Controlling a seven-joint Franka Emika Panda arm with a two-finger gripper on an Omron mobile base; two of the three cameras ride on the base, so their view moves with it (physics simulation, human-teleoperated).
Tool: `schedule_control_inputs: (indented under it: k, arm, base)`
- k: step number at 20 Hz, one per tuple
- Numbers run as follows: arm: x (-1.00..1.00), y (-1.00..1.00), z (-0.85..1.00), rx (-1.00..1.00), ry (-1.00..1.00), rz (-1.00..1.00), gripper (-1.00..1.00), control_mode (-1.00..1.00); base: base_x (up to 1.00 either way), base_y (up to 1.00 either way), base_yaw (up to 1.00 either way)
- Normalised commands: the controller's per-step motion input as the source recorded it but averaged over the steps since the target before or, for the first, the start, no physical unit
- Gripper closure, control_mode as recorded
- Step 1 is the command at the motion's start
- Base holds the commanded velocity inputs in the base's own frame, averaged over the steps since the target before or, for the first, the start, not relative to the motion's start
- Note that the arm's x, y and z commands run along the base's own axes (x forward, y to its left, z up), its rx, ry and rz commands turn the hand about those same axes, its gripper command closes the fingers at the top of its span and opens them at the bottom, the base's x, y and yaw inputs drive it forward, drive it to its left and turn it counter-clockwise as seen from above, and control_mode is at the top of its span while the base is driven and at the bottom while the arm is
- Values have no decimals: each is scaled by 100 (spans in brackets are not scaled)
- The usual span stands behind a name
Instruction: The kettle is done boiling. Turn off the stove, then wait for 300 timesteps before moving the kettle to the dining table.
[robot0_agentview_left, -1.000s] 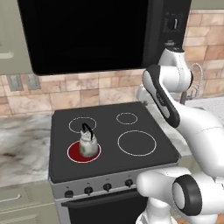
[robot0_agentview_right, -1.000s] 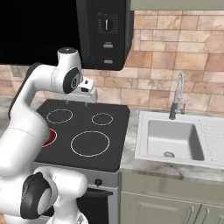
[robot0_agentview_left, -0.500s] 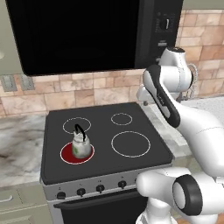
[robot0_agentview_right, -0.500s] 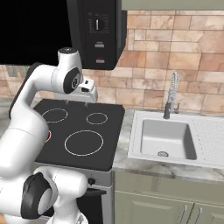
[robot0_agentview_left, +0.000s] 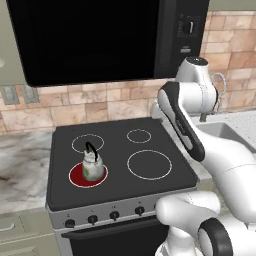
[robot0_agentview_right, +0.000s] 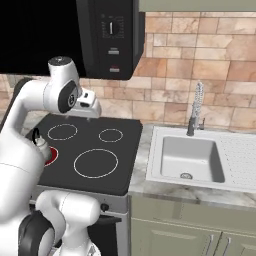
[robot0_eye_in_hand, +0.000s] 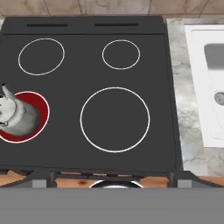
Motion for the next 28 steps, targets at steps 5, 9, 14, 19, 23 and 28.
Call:
schedule_control_inputs:
  k: [5, 9, 14, 19, 23, 28]
  arm:
    - [-17, 69, 0, -9, -7, 0, -100, -100]
    - [-8, 68, 0, -9, 0, 0, -100, -100]
    - [-9, 57, -2, -10, 0, 0, -100, -100]
    - [-5, 47, -10, -11, 0, 0, -100, -100]
    - [-3, 41, -22, -11, 0, 0, -100, -100]
    - [-6, 37, -27, -12, -2, 0, -100, -100]
  base:
    - [0, 0, 0]
    - [0, 0, 0]
    - [0, 0, 0]
    - [0, 0, 0]
    - [0, 0, 0]
    - [0, 0, 0]
